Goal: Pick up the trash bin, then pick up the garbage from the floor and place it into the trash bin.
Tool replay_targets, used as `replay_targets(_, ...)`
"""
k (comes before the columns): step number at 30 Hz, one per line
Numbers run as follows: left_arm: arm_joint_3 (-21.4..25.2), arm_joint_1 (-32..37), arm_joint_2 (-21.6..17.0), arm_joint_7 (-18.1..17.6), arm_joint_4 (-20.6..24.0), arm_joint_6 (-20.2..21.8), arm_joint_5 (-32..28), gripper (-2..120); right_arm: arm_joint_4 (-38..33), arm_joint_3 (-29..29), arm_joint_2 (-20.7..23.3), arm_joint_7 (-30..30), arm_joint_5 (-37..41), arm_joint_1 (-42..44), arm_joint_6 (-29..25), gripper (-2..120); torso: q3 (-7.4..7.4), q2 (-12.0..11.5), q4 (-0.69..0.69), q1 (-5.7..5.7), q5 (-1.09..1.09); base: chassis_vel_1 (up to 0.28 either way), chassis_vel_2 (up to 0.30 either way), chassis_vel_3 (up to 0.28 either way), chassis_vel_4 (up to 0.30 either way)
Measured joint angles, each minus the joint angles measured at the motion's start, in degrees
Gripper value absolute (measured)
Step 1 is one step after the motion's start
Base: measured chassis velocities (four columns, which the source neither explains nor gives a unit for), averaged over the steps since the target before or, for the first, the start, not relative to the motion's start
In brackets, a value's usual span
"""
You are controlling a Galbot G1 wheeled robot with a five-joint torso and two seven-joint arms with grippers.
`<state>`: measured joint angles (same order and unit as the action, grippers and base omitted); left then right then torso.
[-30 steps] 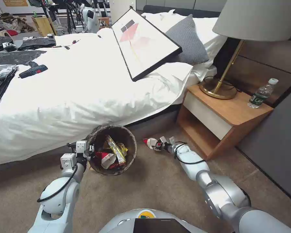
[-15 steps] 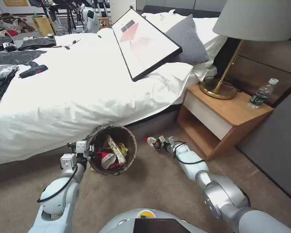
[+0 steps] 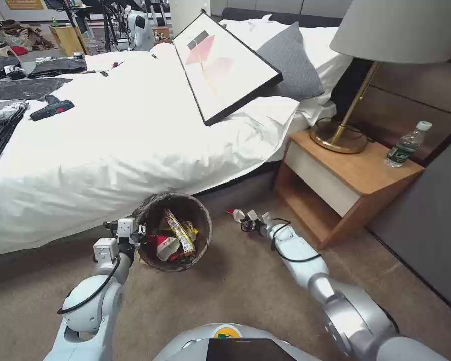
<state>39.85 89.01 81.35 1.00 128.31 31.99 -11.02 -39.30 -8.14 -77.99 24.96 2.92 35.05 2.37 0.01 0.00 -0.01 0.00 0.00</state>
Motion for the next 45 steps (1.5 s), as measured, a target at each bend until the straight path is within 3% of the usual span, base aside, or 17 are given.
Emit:
replay_targets(2, 0.2, 0.0, 0.0, 0.0, 0.1, 0.0, -0.2, 3, -6.3, -0.3, 1.7, -0.1, 0.7, 3.2, 1.2, 2, 0.00, 0.0, 0.00, 0.00, 0.00, 0.000, 0.000, 0.000, 0.000)
replay_targets(4, 0.2, 0.0, 0.0, -0.1, 0.1, 0.0, -0.2, 3, -8.2, -0.5, 2.3, -0.2, 1.0, 4.2, 1.5, 2, 0.00, 0.0, 0.00, 0.00, 0.01, 0.000, 0.000, 0.000, 0.000)
replay_targets(8, 0.3, 0.0, -0.1, -0.2, 0.5, 0.1, -0.5, 3, -23.4, -2.5, 7.2, -1.2, 4.8, 14.0, 4.1, 2, 0.00, 0.0, 0.00, 0.00, 0.03, 0.000, 0.000, 0.000, 0.000)
replay_targets(10, 0.2, 0.0, -0.1, -0.2, 0.5, 0.1, -0.5, 3, -25.7, -2.9, 7.9, -1.3, 5.2, 15.3, 4.6, 2, -0.01, 0.0, -0.01, 0.00, 0.04, 0.000, 0.000, 0.000, 0.000)
replay_targets(13, 0.2, 0.0, -0.5, -0.5, 0.5, 0.1, -0.7, 3, -38.1, -5.7, 12.7, -1.9, 7.3, 22.5, 6.6, 2, -0.01, 0.0, 0.00, 0.00, 0.00, 0.000, 0.000, 0.000, 0.000)
replay_targets(21, 0.1, -0.2, -1.0, -0.8, 0.8, 0.5, -1.2, 3, -54.3, -12.9, 15.6, -2.7, 7.4, 33.5, 7.2, 2, -0.01, 0.0, 0.00, 0.00, 0.02, 0.000, 0.000, 0.000, 0.000)
replay_targets(23, 0.1, -0.2, -1.2, -0.8, 0.8, 0.6, -1.3, 3, -62.6, -16.6, 16.1, -2.8, 7.7, 39.0, 7.2, 2, -0.01, 0.0, 0.00, 0.00, 0.00, 0.000, 0.000, 0.000, 0.000)
replay_targets(32, -0.5, -0.4, -1.5, -0.8, 0.5, 0.6, -1.3, 3, -79.8, -22.4, 20.1, -3.1, 12.7, 46.4, 8.3, 2, -0.01, 0.0, 0.02, 0.00, 0.00, 0.000, 0.000, 0.000, 0.000)
replay_targets(38, -1.1, -0.4, -1.7, -0.8, 0.6, 0.8, -1.2, 3, -89.5, -22.4, 22.8, -4.2, 19.9, 46.7, 11.7, 2, -0.01, 0.0, 0.00, 0.00, -0.01, 0.000, 0.000, 0.000, 0.000)
replay_targets(45, -2.1, -0.5, -1.7, -0.8, 0.8, 0.9, -0.6, 3, -94.2, -13.4, 24.3, -7.8, 24.8, 41.7, 16.2, 2, -0.01, 0.0, 0.01, 0.00, -0.01, 0.000, 0.000, 0.000, 0.000)
